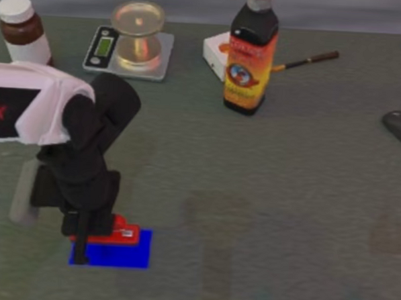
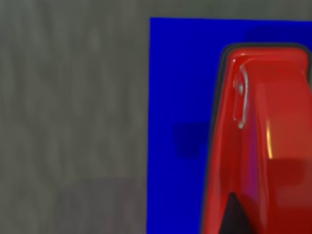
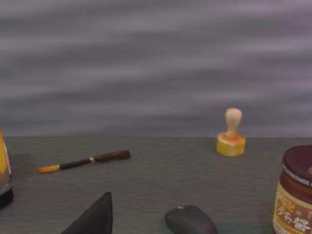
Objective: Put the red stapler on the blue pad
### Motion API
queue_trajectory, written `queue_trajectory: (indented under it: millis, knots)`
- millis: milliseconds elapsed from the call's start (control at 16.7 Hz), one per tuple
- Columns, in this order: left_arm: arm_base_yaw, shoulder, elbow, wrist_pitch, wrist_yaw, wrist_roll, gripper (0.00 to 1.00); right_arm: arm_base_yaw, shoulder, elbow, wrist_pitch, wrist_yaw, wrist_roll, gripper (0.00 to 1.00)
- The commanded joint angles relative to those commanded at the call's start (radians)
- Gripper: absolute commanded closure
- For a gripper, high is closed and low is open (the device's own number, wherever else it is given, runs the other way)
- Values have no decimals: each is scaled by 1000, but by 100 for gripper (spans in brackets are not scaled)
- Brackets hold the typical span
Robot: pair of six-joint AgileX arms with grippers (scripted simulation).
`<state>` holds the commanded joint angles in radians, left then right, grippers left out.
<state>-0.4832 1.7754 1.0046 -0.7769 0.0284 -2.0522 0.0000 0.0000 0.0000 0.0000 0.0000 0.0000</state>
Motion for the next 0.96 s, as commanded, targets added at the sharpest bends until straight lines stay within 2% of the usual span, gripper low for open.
queue_trajectory:
  millis: [600, 960]
  knots:
    - [0, 0, 0, 0, 0, 0, 2, 0, 0, 0, 0, 0, 0, 0]
    - [0, 0, 0, 0, 0, 0, 0, 0, 0, 0, 0, 0, 0, 0]
